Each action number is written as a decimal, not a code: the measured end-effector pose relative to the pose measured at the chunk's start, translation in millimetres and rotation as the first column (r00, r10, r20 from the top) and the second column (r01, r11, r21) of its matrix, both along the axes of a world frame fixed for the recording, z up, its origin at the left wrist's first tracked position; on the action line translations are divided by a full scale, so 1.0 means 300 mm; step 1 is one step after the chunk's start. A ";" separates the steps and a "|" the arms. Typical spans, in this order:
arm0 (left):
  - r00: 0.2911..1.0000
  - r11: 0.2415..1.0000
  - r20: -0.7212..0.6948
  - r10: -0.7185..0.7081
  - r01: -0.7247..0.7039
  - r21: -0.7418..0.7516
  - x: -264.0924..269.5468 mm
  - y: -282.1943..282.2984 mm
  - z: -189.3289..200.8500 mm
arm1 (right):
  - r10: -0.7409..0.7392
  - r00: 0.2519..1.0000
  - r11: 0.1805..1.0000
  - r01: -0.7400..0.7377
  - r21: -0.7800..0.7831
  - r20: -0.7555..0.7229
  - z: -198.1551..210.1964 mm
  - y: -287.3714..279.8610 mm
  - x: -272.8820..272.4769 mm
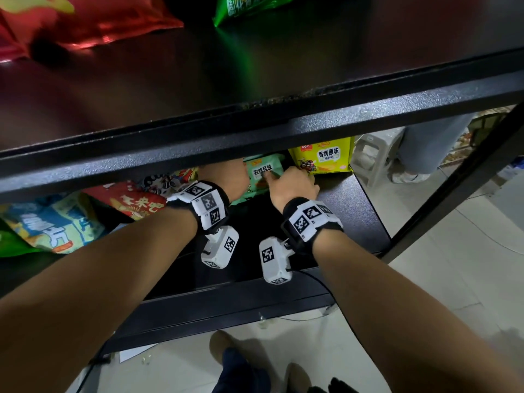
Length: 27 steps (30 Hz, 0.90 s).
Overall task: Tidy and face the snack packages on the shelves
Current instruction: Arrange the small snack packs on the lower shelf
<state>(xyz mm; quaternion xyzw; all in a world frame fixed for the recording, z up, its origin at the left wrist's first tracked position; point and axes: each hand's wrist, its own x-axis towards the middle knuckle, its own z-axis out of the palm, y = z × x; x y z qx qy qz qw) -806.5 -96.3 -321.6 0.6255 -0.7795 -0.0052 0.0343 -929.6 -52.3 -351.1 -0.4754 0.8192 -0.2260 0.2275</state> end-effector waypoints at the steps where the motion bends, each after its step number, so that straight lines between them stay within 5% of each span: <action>1: 1.000 1.000 -0.018 0.024 -0.024 0.001 0.014 -0.001 0.002 | 0.000 1.000 1.000 0.000 -0.018 0.029 -0.003 -0.001 0.009; 9: 0.944 0.997 -0.322 -0.065 0.046 -0.065 0.057 0.108 0.009 | 0.070 0.857 0.973 0.054 -0.223 0.511 -0.017 0.099 -0.081; 13: 0.705 0.984 -0.687 -0.177 0.129 -0.122 0.092 0.228 -0.029 | 0.055 0.729 0.966 0.133 -0.221 0.682 -0.027 0.192 -0.143; 16: 0.477 0.999 -0.878 0.043 0.004 0.051 0.105 0.302 -0.078 | 0.089 0.635 0.973 0.110 -0.204 0.767 -0.035 0.242 -0.162; 20: 0.166 0.943 -0.929 0.332 -0.023 0.332 0.126 0.352 -0.149 | 0.152 0.565 0.978 0.031 -0.205 0.811 -0.059 0.271 -0.139; 24: 0.063 0.926 -0.925 0.376 0.019 0.378 0.146 0.376 -0.184 | 0.199 0.608 0.971 -0.014 -0.240 0.769 -0.090 0.278 -0.121; 27: 0.036 0.932 -0.933 0.358 0.051 0.360 0.163 0.386 -0.190 | 0.187 0.707 0.975 -0.051 -0.216 0.681 -0.105 0.263 -0.122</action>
